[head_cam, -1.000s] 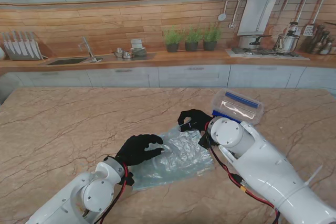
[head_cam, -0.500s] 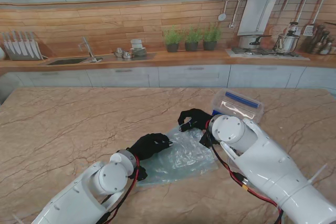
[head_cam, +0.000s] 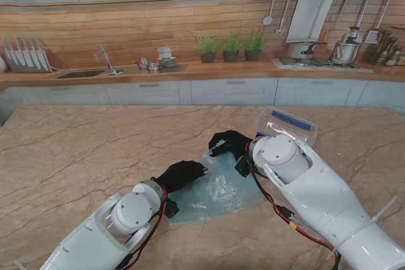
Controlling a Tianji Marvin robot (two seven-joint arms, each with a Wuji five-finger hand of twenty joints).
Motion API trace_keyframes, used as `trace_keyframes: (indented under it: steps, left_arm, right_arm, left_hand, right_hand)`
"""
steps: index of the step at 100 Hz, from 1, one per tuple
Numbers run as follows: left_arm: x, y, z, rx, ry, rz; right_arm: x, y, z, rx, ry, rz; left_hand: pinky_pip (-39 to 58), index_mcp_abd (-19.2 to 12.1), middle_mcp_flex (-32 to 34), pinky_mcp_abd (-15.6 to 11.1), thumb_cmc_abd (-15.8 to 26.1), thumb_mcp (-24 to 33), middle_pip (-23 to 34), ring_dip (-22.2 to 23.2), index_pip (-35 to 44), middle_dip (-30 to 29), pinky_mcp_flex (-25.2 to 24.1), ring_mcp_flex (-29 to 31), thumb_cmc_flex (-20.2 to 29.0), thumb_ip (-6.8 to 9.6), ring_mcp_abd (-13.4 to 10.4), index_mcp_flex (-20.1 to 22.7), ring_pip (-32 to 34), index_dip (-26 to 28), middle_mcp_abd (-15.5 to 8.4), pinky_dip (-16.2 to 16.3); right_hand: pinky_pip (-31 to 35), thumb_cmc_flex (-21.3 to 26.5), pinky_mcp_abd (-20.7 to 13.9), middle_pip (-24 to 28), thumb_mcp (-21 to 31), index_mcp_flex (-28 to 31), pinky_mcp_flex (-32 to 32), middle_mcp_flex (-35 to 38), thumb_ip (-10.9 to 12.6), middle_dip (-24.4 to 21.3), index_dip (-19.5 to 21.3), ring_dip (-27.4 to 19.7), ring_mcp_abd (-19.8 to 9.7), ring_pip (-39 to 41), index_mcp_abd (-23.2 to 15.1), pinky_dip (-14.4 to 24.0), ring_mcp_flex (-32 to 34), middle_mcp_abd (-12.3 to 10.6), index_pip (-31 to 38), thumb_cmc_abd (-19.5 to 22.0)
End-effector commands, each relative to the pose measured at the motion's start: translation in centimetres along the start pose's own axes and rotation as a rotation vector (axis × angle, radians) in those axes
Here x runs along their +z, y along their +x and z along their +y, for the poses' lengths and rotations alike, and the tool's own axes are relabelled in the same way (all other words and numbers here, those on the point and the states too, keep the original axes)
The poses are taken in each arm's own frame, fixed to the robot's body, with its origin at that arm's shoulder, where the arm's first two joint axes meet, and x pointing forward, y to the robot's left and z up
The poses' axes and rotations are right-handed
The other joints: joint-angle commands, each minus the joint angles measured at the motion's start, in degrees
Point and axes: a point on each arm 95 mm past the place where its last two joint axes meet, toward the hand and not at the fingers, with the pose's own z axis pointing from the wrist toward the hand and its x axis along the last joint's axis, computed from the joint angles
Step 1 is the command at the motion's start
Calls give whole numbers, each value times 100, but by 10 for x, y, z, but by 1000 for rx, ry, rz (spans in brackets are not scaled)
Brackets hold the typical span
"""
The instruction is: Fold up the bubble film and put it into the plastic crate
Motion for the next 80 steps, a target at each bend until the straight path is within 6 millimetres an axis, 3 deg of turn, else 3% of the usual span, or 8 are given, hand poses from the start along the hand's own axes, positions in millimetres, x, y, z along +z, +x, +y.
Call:
trace_keyframes:
  steps: [1, 7, 13, 19, 31, 62, 80]
  left_arm:
    - [-6, -11, 9, -40, -30, -17]
    - [-8, -12, 9, -81, -42, -10]
    - [-9, -13, 8, -116, -47, -3]
    - [-11, -14, 8, -138, -50, -1]
    - [-13, -15, 6, -167, -45, 7]
    - [-19, -16, 1, -330, -18, 10]
    - [-20, -18, 0, -349, -23, 10]
  right_arm:
    - [-1, 6, -7, 19, 22, 18]
    - [-3, 7, -9, 63, 51, 20]
    - [-5, 8, -12, 112, 83, 23]
    - [-6, 7, -15, 155, 113, 27]
    - [-6, 7, -20, 229, 164, 32]
    - [-1, 5, -31, 255, 257, 44]
    - [0, 6, -35, 254, 287, 63]
  left_hand:
    - [-197, 102, -249, 114, -315, -123, -173, -125, -284, -117, -57, -8, -292, 207, 404, -45, -70, -86, 19, -151]
    - [-295, 113, -324, 111, -462, -115, -227, -148, -392, -134, -103, -56, -461, 222, 374, -50, -155, -122, 6, -194]
    - [-379, 145, -361, 116, -605, -123, -278, -162, -490, -152, -141, -86, -674, 224, 386, -22, -229, -153, 22, -220]
    - [-402, 177, -344, 172, -660, -104, -319, -155, -623, -165, -144, -92, -965, 238, 435, 41, -267, -197, 49, -199]
    - [-423, 204, -260, 182, -631, -117, -378, -152, -745, -179, -149, -56, -1261, 238, 437, 147, -309, -224, 78, -184]
    - [-667, 320, -196, 172, -538, -147, -484, -149, -1027, -193, -265, -77, -1621, 225, 496, 328, -408, -287, 161, -262]
    - [-666, 395, -17, 247, -927, -142, -468, -103, -1136, -183, -183, 103, -1594, 236, 573, 545, -347, -299, 229, -246]
  right_hand:
    - [378, 177, -327, 8, -161, -196, 13, -217, -138, 66, -284, -109, -18, -69, 100, 137, 323, 316, -97, 185]
    - [244, 27, -311, -167, -375, -387, -127, -485, -99, 78, -564, -215, 40, -298, 321, 83, 170, 386, -341, 340]
    - [112, -229, -293, -354, -702, -433, -287, -724, -11, 83, -574, -311, 111, -513, 498, 40, 17, 450, -745, 540]
    - [-127, -928, -229, -631, -1451, -394, -632, -1099, 332, 60, -110, -446, 270, -833, 729, -29, -327, 562, -1676, 1125]
    - [-573, -1219, -104, -1048, -2099, -639, -1149, -1628, 391, -58, -42, -653, 460, -1369, 803, -208, -970, 615, -2287, 1273]
    - [-1432, -1539, 4, -1984, -2460, -1371, -1722, -2622, 396, -368, -517, -1068, 627, -2455, 703, -362, -2196, 400, -3397, 1460]
    - [-1733, -1555, 18, -2251, -2482, -1550, -1900, -2924, 397, -467, -593, -1167, 676, -2723, 613, -349, -2595, 312, -3525, 1498]
